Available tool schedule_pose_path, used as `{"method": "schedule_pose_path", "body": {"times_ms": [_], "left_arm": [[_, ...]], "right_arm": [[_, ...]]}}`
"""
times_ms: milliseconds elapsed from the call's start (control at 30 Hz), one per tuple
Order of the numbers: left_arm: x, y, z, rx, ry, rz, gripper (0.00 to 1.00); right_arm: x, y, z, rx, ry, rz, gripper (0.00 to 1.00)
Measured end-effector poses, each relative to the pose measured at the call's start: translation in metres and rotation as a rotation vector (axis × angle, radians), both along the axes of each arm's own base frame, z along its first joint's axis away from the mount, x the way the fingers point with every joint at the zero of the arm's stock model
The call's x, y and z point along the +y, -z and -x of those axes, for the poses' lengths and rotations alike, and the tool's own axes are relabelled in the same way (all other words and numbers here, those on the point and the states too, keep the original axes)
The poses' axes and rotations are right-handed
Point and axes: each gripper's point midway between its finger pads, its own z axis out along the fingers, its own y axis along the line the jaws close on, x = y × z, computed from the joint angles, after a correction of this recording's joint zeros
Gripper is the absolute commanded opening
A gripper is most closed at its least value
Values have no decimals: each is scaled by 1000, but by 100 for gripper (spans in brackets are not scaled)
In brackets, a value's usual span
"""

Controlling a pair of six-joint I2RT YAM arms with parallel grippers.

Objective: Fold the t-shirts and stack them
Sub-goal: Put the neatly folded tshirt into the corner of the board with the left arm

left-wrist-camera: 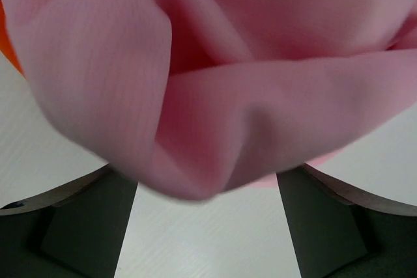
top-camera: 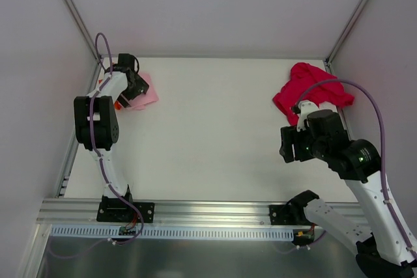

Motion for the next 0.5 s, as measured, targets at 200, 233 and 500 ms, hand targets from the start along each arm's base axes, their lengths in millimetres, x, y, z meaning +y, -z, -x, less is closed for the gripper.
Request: {"method": "schedule_pose_path", "body": {"times_ms": [200, 233, 500], "left_arm": [[-6, 33, 28, 89, -14, 47, 85], [-7, 37, 33, 104, -13, 51, 85], [-13, 37, 34, 105, 16, 77, 86]], "right_arm": [[-5, -2, 4, -5, 8, 8, 68], [-5, -2, 4, -6, 9, 10, 68], [-4, -2, 5, -3, 6, 0, 67]]}}
